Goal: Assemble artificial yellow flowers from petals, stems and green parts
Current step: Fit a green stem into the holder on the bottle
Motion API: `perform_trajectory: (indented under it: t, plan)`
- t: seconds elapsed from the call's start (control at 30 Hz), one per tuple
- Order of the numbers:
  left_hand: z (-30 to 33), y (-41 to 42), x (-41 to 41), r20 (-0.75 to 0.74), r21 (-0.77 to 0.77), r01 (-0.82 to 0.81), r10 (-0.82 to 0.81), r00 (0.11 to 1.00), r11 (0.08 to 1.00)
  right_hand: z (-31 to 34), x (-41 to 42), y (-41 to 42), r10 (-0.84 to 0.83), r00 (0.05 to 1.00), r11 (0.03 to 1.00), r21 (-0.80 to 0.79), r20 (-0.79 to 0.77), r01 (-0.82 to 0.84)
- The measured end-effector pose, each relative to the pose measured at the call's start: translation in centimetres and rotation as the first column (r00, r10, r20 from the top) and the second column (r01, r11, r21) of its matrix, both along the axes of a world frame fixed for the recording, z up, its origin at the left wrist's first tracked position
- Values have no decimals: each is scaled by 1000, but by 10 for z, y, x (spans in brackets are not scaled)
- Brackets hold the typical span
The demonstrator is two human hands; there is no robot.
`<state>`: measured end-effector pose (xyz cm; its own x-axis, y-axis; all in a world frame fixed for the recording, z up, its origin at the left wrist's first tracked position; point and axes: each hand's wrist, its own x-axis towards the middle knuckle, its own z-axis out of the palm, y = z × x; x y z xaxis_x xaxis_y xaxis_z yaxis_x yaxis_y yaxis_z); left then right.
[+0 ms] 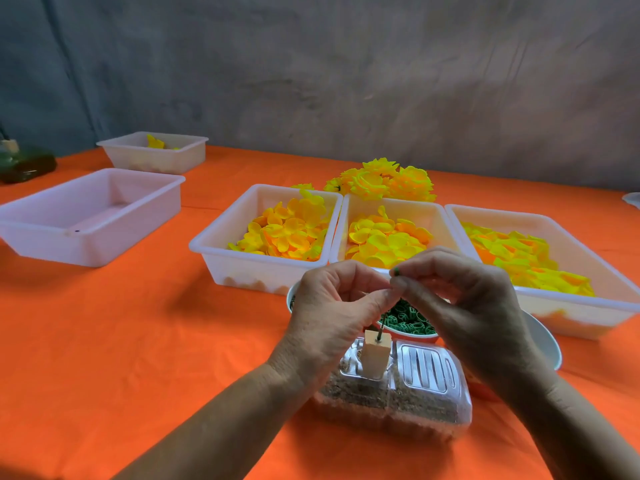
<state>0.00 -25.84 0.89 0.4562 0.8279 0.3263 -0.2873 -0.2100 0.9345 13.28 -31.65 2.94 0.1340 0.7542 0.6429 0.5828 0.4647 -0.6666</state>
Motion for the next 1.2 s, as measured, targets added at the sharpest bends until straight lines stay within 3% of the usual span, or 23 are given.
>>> perform_trajectory:
  t: [0.1, 0.23, 0.33, 0.43, 0.53, 0.73, 0.9, 1.07, 1.2]
  plan:
    - [1, 0, -2, -10, 11, 1, -1, 1000, 1000, 0, 0, -1, 39, 999, 999, 5, -10, -39]
    - [-2, 3, 0, -43, 25, -20, 21, 999, 999, -1, -3, -3, 104, 920, 975, -144, -377, -169]
    - [-2, 3, 1, -27, 12, -29, 29, 999, 1000, -5, -3, 1, 57, 766, 925, -254, -640, -281]
    - [-1, 2, 2, -2, 2, -19, 19, 1000, 1000, -4, -5, 4, 23, 571, 884, -250, -821, -395]
    - [-1, 1, 2, 25, -15, 7, -7, 1000, 1000, -5, -6, 5, 2, 493, 866, -245, -870, -436]
    - [0, 0, 2, 69, -27, 18, -16, 998, 999, -6, -9, 6, -2, 434, 854, -227, -901, -469]
    - [-2, 2, 2, 53, -18, 9, -8, 999, 1000, -8, -9, 7, 13, 505, 865, -243, -863, -438]
    - [-4, 2, 1, 24, 1, 1, -1, 1000, 1000, -9, -6, 3, 57, 702, 914, -246, -710, -323]
    - [-5, 3, 0, 7, 10, -1, 1, 1000, 1000, -3, -6, -1, 91, 879, 957, -202, -469, -208]
